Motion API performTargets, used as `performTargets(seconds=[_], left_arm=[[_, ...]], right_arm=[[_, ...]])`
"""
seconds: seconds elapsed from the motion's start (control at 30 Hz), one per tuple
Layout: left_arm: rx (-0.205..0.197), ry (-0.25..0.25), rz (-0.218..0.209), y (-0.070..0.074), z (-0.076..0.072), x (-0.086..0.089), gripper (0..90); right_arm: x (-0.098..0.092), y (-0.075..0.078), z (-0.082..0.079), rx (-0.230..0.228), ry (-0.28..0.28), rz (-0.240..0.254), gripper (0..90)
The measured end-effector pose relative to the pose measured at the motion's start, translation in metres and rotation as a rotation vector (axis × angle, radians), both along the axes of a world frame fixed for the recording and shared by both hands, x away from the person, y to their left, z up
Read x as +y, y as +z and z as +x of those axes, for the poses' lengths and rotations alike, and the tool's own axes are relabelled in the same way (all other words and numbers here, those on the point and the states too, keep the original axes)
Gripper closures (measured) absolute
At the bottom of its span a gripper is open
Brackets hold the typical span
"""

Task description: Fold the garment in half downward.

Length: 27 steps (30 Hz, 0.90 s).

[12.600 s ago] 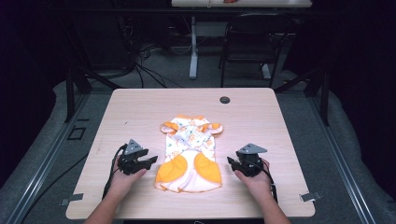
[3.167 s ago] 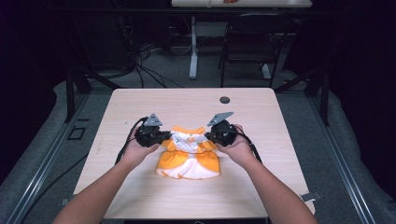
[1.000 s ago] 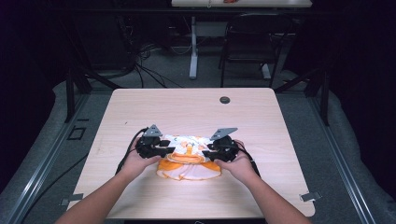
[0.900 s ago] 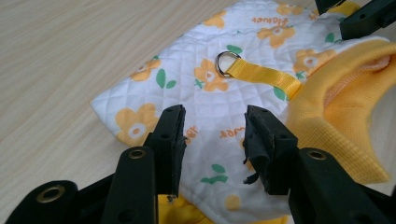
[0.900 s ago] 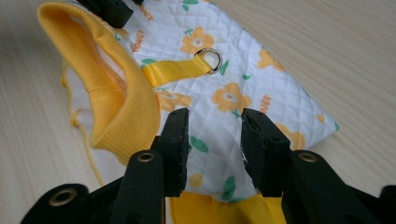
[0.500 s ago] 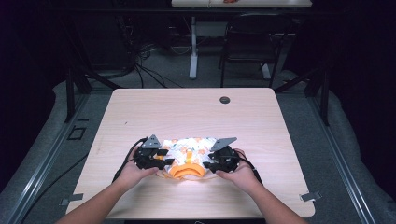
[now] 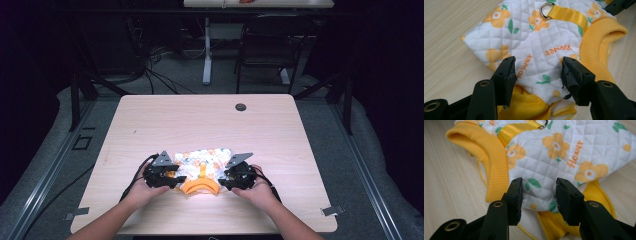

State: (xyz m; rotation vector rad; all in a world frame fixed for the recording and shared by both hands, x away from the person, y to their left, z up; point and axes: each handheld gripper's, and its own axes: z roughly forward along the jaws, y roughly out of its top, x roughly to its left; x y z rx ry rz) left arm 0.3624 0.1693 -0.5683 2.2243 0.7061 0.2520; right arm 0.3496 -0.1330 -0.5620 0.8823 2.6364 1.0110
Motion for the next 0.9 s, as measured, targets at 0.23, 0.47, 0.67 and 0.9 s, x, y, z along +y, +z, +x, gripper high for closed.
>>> performTargets(seconds=[0.23, 0.47, 0.67, 0.9], left_arm=[[0.004, 0.005, -0.007, -0.001, 0.003, 0.0, 45.0], [-0.003, 0.022, 0.007, 0.0, 0.01, -0.004, 45.4], [0.007, 0.057, -0.026, -0.002, 0.019, -0.004, 46.4], [0.009, 0.075, -0.029, -0.002, 0.027, -0.006, 47.3]], right_arm=[[0.001, -0.001, 0.003, -0.002, -0.007, -0.006, 56.7], [0.001, 0.0, 0.011, -0.006, -0.022, -0.011, 56.7], [-0.002, -0.001, 0.019, -0.004, -0.044, 0.013, 56.6], [-0.004, -0.001, 0.027, -0.01, -0.064, 0.01, 56.6]])
